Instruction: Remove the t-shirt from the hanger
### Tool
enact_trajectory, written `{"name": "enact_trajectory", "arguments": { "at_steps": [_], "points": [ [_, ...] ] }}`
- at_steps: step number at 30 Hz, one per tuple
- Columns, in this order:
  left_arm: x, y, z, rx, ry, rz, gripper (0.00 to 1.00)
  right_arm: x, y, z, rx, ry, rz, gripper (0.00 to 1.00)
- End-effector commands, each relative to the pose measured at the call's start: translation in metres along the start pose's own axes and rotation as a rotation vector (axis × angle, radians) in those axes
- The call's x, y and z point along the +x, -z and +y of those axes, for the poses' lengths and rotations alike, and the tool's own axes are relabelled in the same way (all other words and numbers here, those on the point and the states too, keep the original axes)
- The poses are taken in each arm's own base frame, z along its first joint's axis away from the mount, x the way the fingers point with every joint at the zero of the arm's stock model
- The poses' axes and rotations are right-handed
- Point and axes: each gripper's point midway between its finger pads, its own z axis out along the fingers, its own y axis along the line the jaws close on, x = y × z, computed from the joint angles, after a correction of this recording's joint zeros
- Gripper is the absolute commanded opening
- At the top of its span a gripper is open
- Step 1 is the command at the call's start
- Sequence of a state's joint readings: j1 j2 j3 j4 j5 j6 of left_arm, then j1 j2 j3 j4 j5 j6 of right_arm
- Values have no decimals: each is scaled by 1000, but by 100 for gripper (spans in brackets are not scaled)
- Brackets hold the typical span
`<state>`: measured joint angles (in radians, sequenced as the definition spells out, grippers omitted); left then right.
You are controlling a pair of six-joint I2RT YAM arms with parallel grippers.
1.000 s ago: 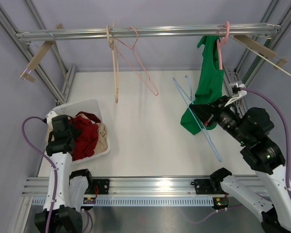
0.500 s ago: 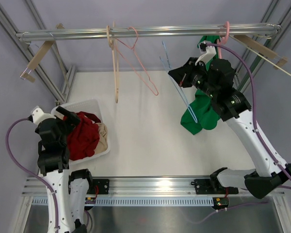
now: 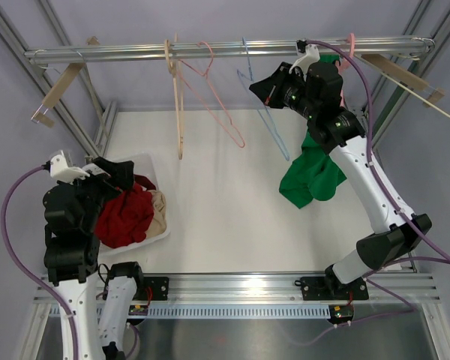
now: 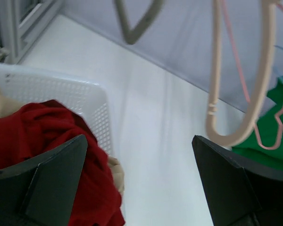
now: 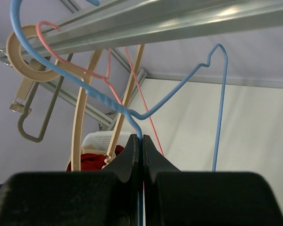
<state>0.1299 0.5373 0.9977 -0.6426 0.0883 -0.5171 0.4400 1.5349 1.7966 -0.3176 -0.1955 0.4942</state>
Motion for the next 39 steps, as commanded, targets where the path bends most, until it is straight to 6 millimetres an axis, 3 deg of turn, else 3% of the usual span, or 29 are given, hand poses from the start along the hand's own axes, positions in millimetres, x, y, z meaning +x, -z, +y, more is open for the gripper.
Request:
{"name": "enact_trajectory", "arguments": {
  "at_steps": [1, 6, 14, 20, 23, 27, 29, 30, 32, 33, 35, 36, 38, 39],
  "points": [
    [-2, 22, -57, 298, -66, 35, 99, -20, 1, 13, -50, -2, -58, 0],
    [26, 42, -95, 567, -80, 154, 99, -12, -4, 4, -32, -19, -45, 0],
    [79, 53, -108, 726, -45, 340, 99, -30, -7, 1, -12, -31, -76, 0],
    [98, 66, -127, 806, -86, 404, 99, -12, -17, -17, 38, -46, -41, 0],
    [101, 74, -137, 834, -100, 406, 99, -3, -14, -18, 32, -58, -31, 0],
    [108, 91, -155, 907, -97, 433, 99, -7, -1, -13, 19, -53, -50, 0],
    [111, 89, -160, 904, -94, 426, 99, -6, 4, -10, 11, -53, -48, 0],
    [120, 96, -165, 930, -103, 458, 99, -9, 9, -6, 0, -49, -53, 0],
    [129, 90, -171, 902, -119, 457, 99, -11, 17, 0, -16, -46, -59, 0],
    [136, 102, -178, 942, -132, 483, 98, -10, 19, 0, -16, -41, -59, 0],
    [142, 97, -186, 907, -159, 461, 98, -10, 22, -2, -5, -33, -59, 0],
    [150, 109, -193, 937, -184, 478, 98, -10, 24, -1, -3, -29, -60, 0],
    [154, 105, -201, 892, -235, 438, 99, -8, 25, -4, 7, -20, -47, 0],
    [160, 119, -208, 927, -262, 452, 99, -6, 24, -6, 13, -19, -41, 0]
  ]
}}
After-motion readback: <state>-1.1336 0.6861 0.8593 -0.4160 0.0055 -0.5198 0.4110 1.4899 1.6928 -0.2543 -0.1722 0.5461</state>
